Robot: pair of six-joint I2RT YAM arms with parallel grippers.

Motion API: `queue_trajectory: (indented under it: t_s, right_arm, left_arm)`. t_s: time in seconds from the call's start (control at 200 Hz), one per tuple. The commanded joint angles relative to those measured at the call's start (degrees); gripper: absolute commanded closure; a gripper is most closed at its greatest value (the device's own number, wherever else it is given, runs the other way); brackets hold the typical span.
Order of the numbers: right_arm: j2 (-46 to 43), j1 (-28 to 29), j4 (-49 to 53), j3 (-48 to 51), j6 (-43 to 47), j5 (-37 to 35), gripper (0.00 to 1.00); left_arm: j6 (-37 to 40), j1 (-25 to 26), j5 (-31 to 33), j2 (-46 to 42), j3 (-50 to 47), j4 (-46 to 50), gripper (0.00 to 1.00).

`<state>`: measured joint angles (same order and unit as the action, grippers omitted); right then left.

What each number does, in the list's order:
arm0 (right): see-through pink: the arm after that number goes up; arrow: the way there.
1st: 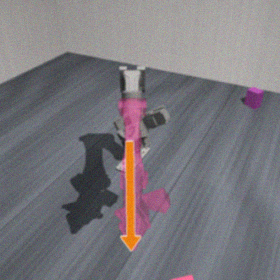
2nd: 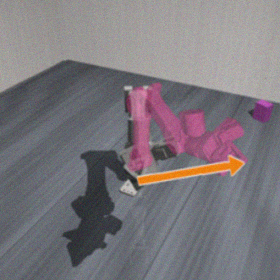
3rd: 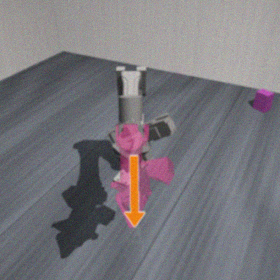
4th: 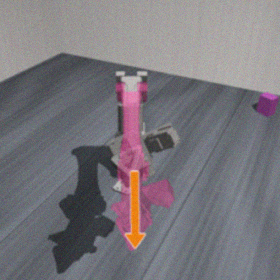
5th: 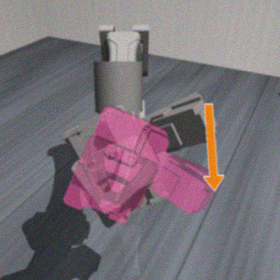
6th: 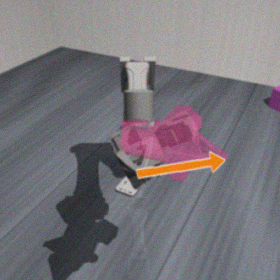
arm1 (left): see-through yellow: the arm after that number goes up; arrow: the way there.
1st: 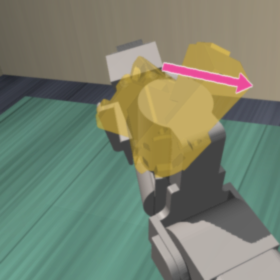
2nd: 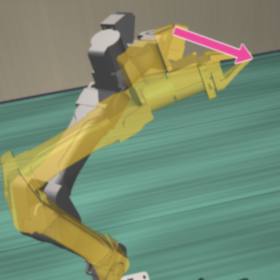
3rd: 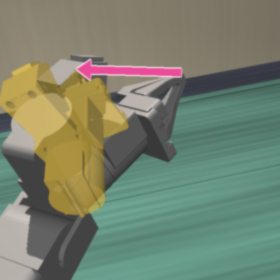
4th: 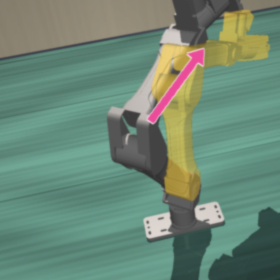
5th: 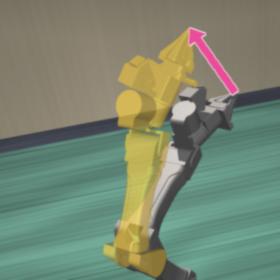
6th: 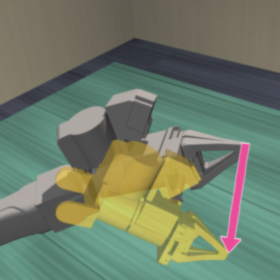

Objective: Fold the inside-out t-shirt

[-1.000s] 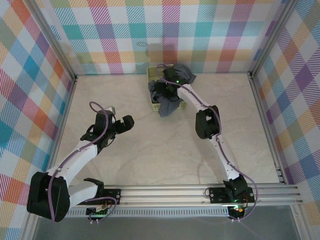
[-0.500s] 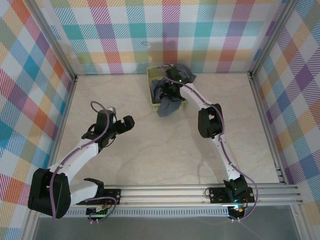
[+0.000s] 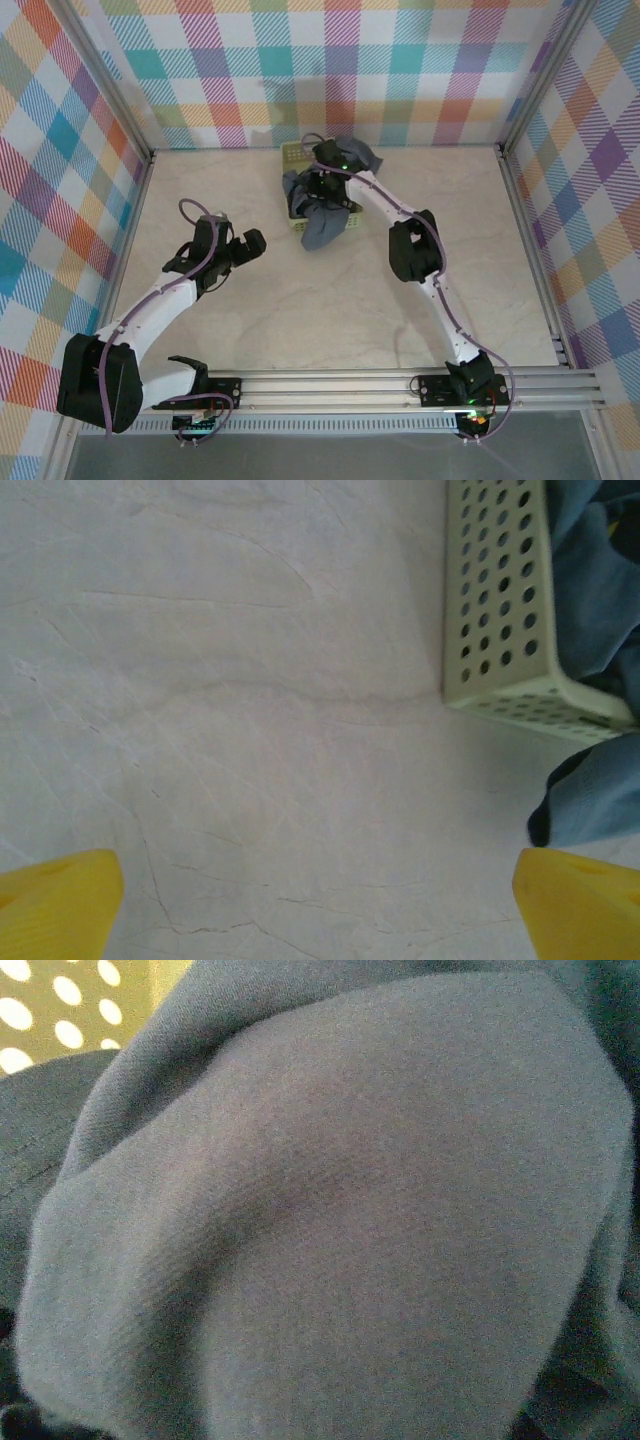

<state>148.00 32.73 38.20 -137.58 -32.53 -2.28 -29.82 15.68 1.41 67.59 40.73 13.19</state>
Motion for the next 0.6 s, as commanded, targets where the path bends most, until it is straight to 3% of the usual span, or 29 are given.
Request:
queue_trajectory:
  t_s: [0.0, 0.375, 0.595]
  right_arm:
    - [-9.03, 1.39, -1.21, 0.09, 1.03, 0.17, 1.00]
    - [-28.74, 1.37, -2.16, 2.84, 9.27, -9.09, 1.00]
    - [-48.44, -0.80, -6.53, 18.62, 14.44, -21.39, 1.00]
  left_arm:
    - [-0.94, 0.23, 1.50, 1.39, 3.34, 2.28, 0.00]
    - [-2.05, 0.23, -0.28, 6.38, 9.17, 6.07, 0.00]
    - [-1.50, 0.79, 0.65, 11.96, 16.49, 11.41, 0.00]
